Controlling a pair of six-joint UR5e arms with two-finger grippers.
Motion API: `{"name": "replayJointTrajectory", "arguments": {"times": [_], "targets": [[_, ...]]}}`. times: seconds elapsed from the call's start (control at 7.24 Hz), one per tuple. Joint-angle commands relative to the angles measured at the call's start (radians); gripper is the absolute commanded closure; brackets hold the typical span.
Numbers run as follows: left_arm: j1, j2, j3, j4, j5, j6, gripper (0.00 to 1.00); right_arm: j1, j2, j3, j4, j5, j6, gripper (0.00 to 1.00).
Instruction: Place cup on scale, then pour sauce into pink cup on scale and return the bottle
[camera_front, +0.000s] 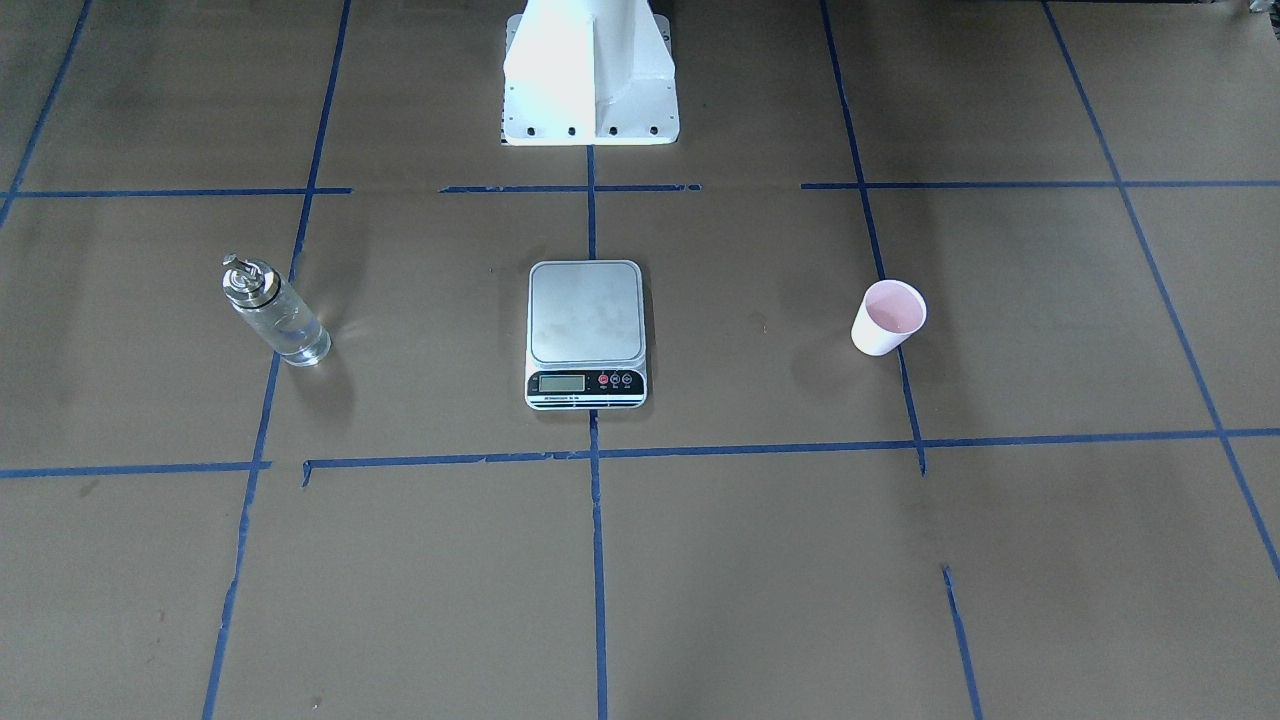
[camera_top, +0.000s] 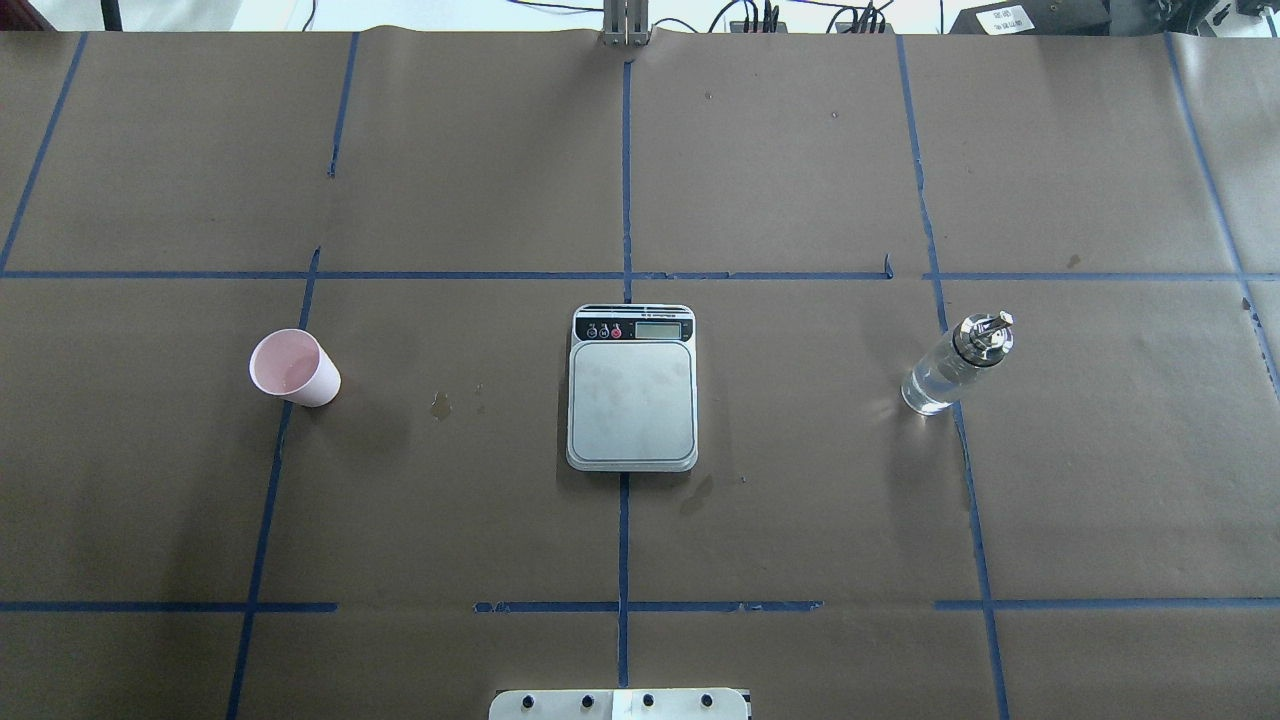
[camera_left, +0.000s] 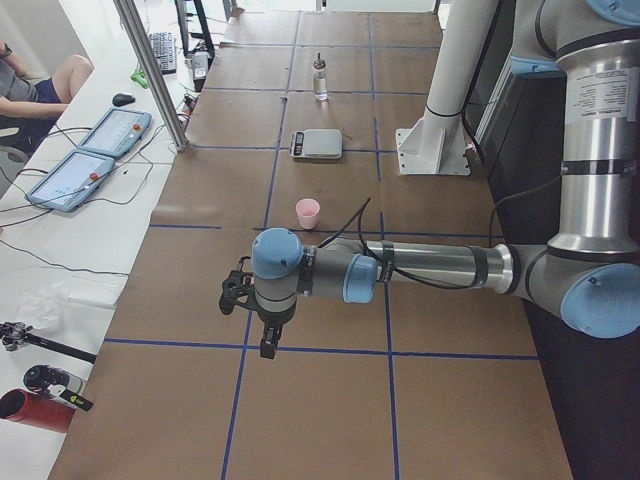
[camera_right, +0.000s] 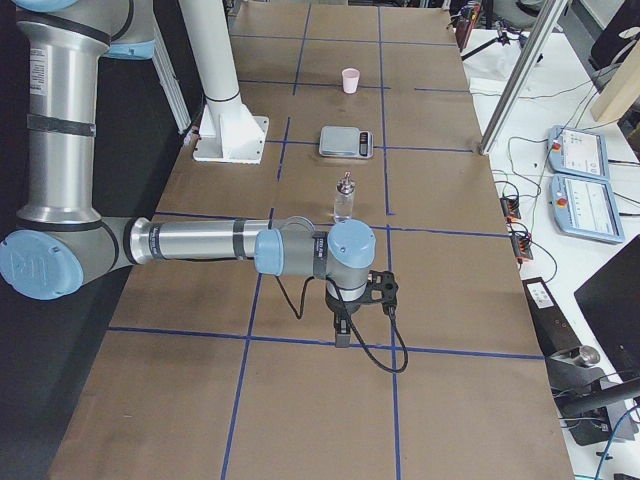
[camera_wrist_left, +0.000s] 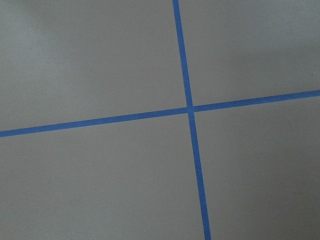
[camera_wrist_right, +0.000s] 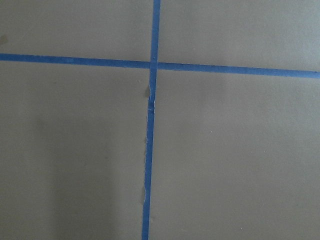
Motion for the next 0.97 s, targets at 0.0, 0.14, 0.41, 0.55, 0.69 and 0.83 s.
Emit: {"name": "replayJointTrajectory", "arguments": {"times": [0.0,0.14,0.41,0.55,0.69,0.83], "targets": [[0.0,0.0,0.0,-0.006,-0.022,0.003,0.0,-0.001,0.0,0.0,0.0,0.0,0.0,0.0],[0.0,0.002,0.008,-0.014,-0.022,0.003,0.0,-0.006,0.0,0.0,0.0,-0.002,0.0,0.0],[0.002,0.005,0.003,-0.023,-0.057,0.003,0.0,-0.023,0.003,0.02,0.002,-0.002,0.0,0.0],[0.009,0.014,0.002,-0.097,-0.056,0.005,0.0,-0.029,0.012,0.04,0.005,0.003,0.005,0.0],[0.03,0.014,0.003,-0.132,-0.059,0.009,0.0,-0.052,0.014,0.077,0.05,0.018,0.009,0.0],[0.031,0.006,-0.002,-0.167,-0.062,0.0,0.0,-0.056,0.014,0.078,0.125,0.018,0.012,0.0]]}}
